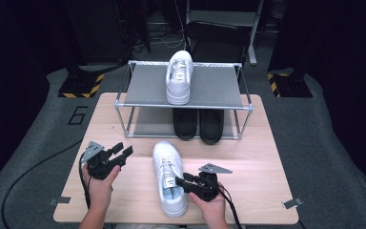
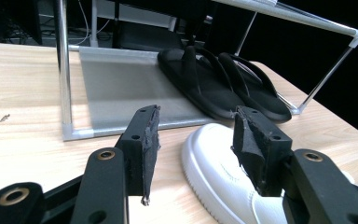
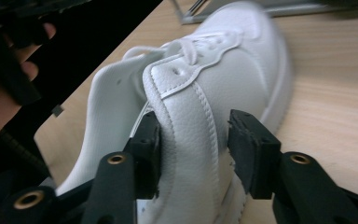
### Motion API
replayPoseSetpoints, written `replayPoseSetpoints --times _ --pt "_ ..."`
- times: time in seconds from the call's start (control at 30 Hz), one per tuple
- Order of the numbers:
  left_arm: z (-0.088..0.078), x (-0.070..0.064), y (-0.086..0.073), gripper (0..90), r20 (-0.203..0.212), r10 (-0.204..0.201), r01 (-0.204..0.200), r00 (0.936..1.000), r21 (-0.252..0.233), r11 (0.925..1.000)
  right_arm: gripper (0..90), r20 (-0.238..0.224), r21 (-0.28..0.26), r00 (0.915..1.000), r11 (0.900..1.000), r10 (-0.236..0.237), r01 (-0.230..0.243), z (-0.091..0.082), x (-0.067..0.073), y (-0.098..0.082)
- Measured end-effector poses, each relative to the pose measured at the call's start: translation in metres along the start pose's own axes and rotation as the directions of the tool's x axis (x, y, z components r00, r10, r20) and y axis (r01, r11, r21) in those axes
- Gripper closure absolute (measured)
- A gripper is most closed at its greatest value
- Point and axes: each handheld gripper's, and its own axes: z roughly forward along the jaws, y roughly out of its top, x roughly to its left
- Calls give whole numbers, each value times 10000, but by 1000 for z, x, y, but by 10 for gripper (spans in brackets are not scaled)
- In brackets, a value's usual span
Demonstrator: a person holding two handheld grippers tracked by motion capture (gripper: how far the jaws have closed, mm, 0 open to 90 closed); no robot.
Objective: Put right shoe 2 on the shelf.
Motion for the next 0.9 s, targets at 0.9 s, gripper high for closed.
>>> replayPoseSetpoints --times 0.9 --pt "-2 7 -1 502 -168 -179 178 9997 -54 9998 564 235 672 9988 9969 -430 414 -2 -20 6"
